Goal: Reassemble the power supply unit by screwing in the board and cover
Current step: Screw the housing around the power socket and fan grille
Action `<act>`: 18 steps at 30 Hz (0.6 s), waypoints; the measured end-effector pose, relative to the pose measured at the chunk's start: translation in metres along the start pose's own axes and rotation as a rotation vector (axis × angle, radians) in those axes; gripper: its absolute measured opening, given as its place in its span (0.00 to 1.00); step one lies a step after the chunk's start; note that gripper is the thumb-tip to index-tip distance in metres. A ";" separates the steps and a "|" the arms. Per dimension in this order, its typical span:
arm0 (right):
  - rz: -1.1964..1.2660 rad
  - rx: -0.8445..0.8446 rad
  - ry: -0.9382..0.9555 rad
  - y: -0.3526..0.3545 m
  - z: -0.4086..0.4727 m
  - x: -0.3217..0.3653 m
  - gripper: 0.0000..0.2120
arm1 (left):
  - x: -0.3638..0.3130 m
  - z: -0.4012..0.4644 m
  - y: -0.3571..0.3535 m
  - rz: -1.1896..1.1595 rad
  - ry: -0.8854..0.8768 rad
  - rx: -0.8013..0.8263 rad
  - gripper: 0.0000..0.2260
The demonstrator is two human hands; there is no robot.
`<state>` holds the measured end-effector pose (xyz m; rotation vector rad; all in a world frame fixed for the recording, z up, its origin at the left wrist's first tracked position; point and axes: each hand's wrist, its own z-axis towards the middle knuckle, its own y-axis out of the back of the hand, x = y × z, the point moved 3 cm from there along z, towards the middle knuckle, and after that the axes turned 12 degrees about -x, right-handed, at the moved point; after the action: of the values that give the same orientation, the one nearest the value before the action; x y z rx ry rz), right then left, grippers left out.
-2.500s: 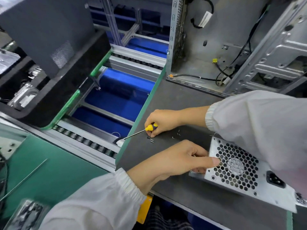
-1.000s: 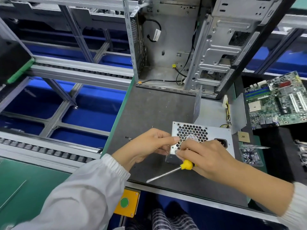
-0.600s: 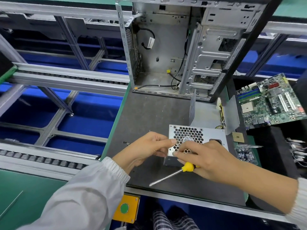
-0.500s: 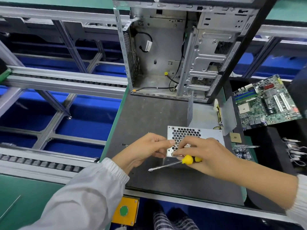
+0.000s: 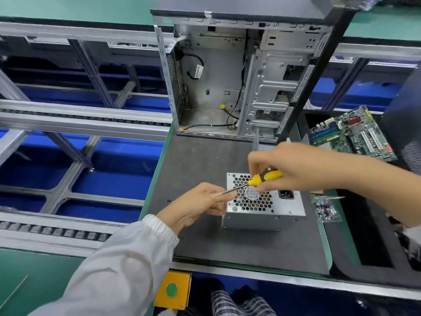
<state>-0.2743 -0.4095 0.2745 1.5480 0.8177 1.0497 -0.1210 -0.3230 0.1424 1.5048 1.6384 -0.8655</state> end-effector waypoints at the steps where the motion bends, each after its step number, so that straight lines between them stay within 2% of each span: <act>1: -0.141 -0.027 0.076 0.010 0.001 0.004 0.10 | -0.001 -0.002 -0.001 0.009 0.000 0.002 0.09; 5: -0.431 -0.080 0.237 0.032 0.002 0.022 0.12 | -0.003 -0.005 -0.001 0.012 0.001 0.003 0.09; 8: -0.568 -0.043 0.273 0.032 0.000 0.033 0.11 | -0.004 -0.005 -0.003 0.018 0.000 0.014 0.16; 14: -0.645 0.000 0.271 0.027 0.002 0.039 0.09 | -0.005 -0.007 -0.004 0.027 0.006 0.052 0.21; 18: -0.655 -0.005 0.277 0.024 0.003 0.043 0.09 | -0.004 -0.006 -0.003 0.016 0.003 0.050 0.20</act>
<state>-0.2556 -0.3776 0.3064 1.0158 1.3927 0.7737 -0.1246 -0.3204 0.1491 1.5523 1.6153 -0.9018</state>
